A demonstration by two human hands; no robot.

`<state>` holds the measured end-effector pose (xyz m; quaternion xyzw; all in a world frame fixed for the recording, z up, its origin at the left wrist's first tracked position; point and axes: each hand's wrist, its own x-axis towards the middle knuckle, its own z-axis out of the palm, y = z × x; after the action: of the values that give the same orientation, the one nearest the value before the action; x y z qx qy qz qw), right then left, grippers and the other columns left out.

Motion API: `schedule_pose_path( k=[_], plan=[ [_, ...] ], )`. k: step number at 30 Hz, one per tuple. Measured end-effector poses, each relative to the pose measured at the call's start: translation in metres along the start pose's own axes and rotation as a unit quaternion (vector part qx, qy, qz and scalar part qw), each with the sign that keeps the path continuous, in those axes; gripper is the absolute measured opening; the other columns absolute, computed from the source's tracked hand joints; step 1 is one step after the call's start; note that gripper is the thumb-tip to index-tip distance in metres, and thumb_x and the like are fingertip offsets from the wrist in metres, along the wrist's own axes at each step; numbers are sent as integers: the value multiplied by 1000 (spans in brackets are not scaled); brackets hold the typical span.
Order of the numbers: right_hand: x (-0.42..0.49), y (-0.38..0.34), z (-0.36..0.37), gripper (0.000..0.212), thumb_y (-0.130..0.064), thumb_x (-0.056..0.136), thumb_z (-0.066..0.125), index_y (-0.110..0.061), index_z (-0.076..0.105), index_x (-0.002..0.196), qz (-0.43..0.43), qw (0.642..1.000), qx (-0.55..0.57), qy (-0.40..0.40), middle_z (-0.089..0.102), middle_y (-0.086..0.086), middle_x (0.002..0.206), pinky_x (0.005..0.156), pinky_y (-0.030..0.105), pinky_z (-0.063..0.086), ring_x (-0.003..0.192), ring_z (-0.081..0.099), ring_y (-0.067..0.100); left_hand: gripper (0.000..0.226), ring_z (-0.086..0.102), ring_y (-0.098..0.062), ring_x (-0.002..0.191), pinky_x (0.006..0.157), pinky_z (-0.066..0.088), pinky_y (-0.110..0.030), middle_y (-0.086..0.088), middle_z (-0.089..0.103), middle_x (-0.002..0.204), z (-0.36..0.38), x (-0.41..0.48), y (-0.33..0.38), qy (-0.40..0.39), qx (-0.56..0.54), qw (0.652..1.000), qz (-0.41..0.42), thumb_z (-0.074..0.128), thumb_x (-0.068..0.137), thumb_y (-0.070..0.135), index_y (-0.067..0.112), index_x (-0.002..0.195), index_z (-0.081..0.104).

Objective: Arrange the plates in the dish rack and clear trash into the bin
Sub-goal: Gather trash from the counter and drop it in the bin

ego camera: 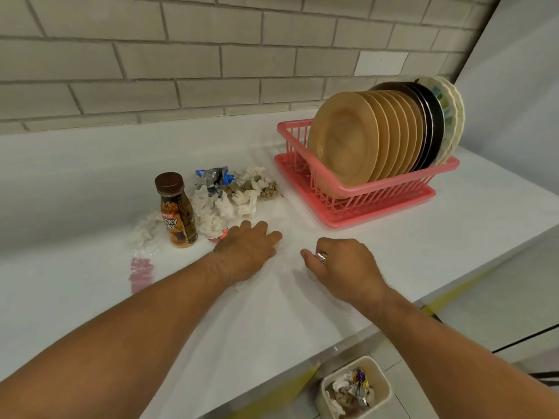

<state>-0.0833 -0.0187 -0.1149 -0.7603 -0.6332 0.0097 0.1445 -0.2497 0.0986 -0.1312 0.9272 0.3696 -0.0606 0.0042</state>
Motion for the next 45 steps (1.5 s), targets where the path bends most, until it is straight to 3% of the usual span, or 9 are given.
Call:
schedule_pose_path(
  k=[7,12,16,22,30,35,39,43,45],
  plan=[
    [-7,18,-17,36,-49,89,54,-26,46,62,36,994,98,-30,51,-7,59,52,26,33,61,50,14,65,41,-25,112,89,46,-38,-2,38,127,-32,14,5,53,-90,995,6,41,91,3,29,147,21],
    [-8,25,-24,18,-39,90,57,-24,66,83,61,981,180,-49,65,-4,77,65,33,53,71,61,16,46,48,-12,84,75,42,-28,5,40,101,-71,11,3,162,-186,969,27,38,96,7,23,139,39],
    [-5,24,-27,19,-25,93,54,-26,68,106,56,977,200,-41,68,-6,95,78,30,54,83,63,13,30,49,-17,90,79,46,-35,0,45,103,-96,4,7,259,-216,941,10,37,95,12,13,120,53],
    [1,11,-28,20,-40,92,57,-31,69,106,30,978,202,-34,69,-8,101,81,27,49,91,60,11,39,41,-5,68,58,32,-17,11,36,83,-110,-3,16,322,-243,915,-2,66,76,56,23,80,47],
    [9,-9,-12,45,-75,74,53,-37,65,94,10,988,126,-90,61,-12,86,64,26,44,81,57,8,42,54,-19,85,66,36,-12,-2,56,94,-96,-25,1,343,-280,896,-30,59,77,-2,20,54,32],
    [18,-46,14,78,-87,64,41,-41,47,127,-27,984,115,-132,65,-6,113,70,30,42,100,62,15,30,47,-23,60,50,38,-34,-2,52,65,-91,-41,-16,356,-276,887,-97,52,84,5,19,63,36],
    [29,-79,36,90,-83,65,46,-35,25,139,-66,984,23,-161,63,0,105,58,31,34,93,60,25,31,52,-16,66,53,39,-27,3,51,78,-83,-54,-36,303,-341,886,-77,49,90,13,27,116,43],
    [37,-88,44,38,-58,85,46,-26,47,105,-66,986,3,-156,58,0,90,56,32,33,79,57,25,80,45,-10,91,77,35,-23,11,37,111,-75,-68,-51,235,-268,928,-108,73,72,54,33,138,32],
    [37,-84,46,24,-50,89,44,-26,42,87,-67,987,25,-141,52,-2,82,57,31,32,74,55,25,99,43,-10,94,76,36,-22,11,30,114,-70,-71,-54,186,-264,938,-125,83,60,51,31,140,28]
  ],
)
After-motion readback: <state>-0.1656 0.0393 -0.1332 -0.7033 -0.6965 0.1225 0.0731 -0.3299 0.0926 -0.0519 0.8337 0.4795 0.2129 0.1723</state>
